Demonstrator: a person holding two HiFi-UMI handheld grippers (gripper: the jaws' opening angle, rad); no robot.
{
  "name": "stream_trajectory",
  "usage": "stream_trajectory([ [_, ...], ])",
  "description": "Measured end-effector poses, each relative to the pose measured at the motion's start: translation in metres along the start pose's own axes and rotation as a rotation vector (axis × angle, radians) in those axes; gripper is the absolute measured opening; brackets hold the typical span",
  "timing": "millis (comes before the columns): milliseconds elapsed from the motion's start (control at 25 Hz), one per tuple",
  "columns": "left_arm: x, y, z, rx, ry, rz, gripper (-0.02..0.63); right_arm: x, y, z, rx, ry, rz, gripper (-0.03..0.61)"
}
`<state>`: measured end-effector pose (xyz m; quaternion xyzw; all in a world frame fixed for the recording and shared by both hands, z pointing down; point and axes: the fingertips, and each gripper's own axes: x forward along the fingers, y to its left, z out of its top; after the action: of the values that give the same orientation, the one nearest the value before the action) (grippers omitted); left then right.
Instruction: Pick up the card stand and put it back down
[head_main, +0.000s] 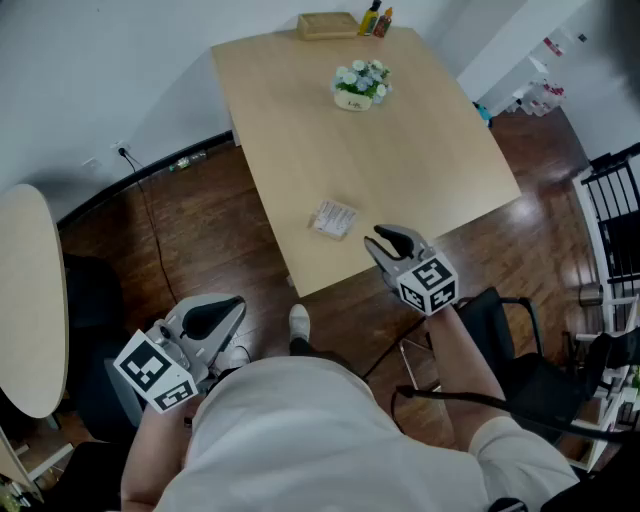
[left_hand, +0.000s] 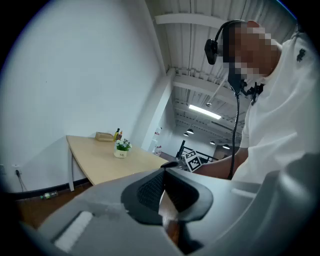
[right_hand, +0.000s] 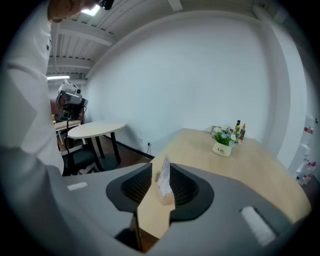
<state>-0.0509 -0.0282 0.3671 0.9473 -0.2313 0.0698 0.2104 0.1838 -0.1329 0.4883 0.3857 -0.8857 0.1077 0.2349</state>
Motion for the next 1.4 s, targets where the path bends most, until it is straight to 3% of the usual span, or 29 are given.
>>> stream_trajectory([
  [240,0.025,0.004,0.001,-0.021,-0.005,0.064,0.002,0.039,-0.044,-0.020,-0.002,0.041,0.075,0.126],
  [720,0.034,0.015,0.002,-0.050,0.008,0.180,0.002,0.095,-0.043,-0.035,-0.023,0.087,0.247,0.108],
  [880,0.035,0.017,0.002,-0.050,0.014,0.193,0.002,0.097,-0.039,-0.035,-0.033,0.074,0.272,0.038],
  [1400,0.046,0.015,0.001,-0.043,0.024,0.182,0.002,0.095,-0.031,-0.035,-0.022,0.062,0.344,0.021],
])
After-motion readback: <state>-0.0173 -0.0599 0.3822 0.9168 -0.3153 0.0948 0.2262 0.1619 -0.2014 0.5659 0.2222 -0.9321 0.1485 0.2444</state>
